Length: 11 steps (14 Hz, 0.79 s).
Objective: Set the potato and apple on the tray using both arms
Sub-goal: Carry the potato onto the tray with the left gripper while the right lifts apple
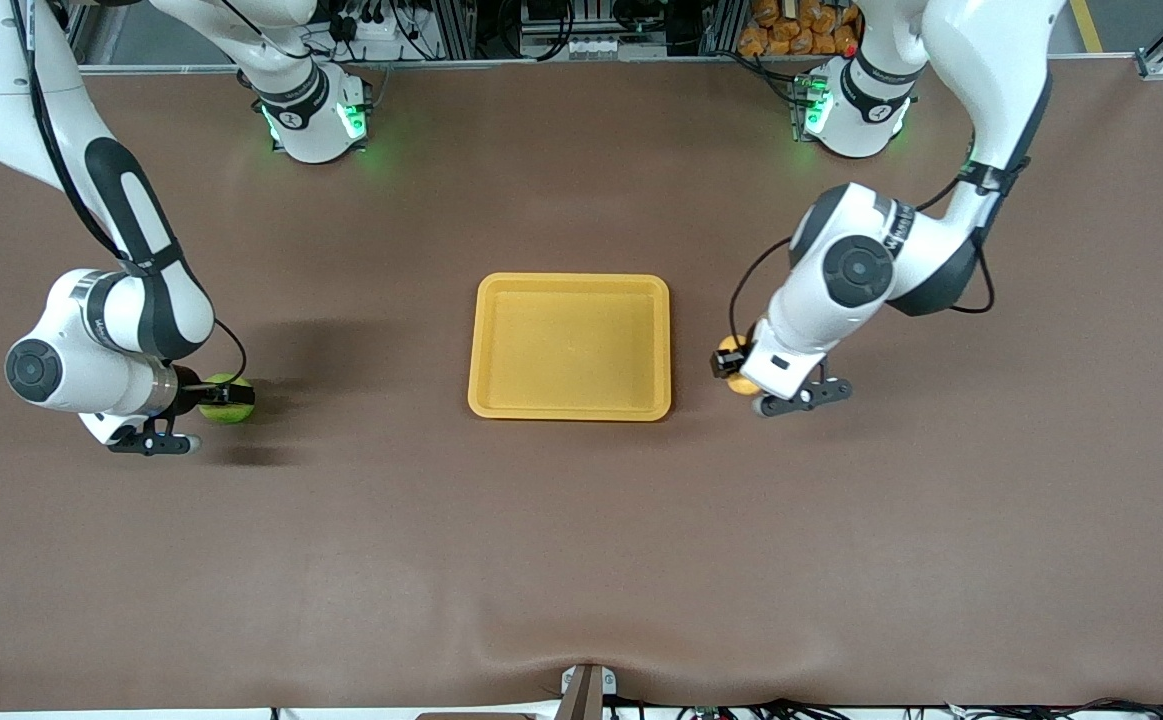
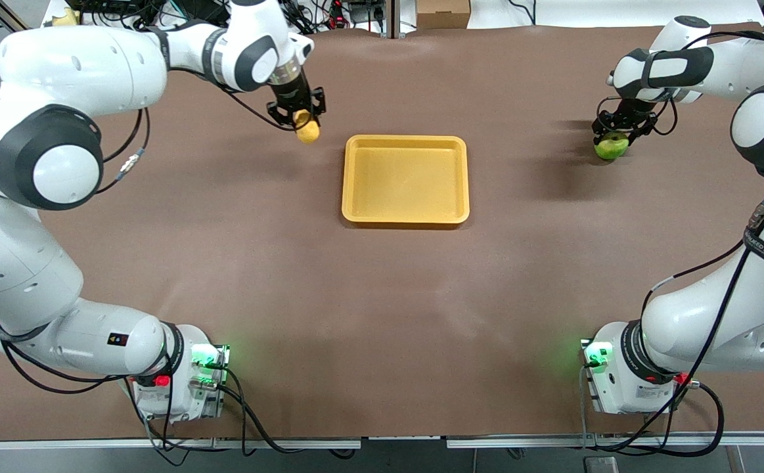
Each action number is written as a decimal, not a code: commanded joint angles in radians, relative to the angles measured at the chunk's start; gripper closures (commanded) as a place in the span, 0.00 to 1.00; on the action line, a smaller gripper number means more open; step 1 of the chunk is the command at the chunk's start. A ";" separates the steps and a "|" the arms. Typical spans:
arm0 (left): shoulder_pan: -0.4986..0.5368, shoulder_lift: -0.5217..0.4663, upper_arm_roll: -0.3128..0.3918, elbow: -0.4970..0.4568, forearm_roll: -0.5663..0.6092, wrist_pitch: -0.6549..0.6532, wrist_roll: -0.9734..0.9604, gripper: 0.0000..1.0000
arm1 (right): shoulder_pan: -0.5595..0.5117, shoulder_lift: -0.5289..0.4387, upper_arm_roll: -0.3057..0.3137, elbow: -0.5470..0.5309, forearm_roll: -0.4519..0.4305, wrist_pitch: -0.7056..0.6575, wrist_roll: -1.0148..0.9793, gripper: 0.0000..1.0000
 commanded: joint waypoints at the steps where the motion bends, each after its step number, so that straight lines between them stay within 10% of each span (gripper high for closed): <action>1: -0.060 0.045 0.007 0.062 0.009 -0.023 -0.048 1.00 | -0.003 -0.002 0.008 0.000 0.008 -0.008 0.013 0.40; 11: -0.272 0.248 0.019 0.351 0.201 -0.289 -0.225 1.00 | 0.073 -0.166 0.019 0.156 0.008 -0.358 -0.001 0.53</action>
